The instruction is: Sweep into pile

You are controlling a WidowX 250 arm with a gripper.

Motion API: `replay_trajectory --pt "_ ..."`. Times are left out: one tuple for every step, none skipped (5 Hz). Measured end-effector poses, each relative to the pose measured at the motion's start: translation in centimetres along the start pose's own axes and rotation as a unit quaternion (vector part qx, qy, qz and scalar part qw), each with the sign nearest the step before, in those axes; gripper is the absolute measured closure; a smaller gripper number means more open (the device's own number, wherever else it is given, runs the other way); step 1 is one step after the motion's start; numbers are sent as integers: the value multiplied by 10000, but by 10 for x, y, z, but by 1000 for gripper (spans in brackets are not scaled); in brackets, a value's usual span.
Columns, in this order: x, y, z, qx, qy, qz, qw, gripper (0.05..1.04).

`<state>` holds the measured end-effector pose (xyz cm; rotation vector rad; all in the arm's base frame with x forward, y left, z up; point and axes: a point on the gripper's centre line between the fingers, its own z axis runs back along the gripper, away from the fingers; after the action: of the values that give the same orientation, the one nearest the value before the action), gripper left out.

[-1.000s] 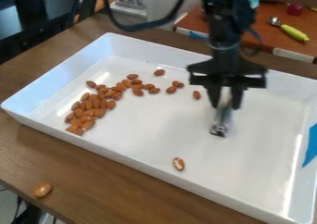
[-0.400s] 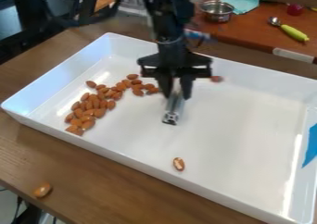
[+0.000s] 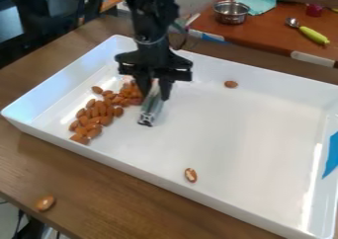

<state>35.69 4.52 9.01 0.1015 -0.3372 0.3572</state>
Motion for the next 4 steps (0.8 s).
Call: replay_trajectory --pt "4 19 -1 543 -351 -191 9977 734" --pt "10 41 -4 1257 -755 -296 9887 734" --pt "0 51 2 1417 -964 -273 9848 734" --pt "-9 33 37 541 -966 -123 9938 734"
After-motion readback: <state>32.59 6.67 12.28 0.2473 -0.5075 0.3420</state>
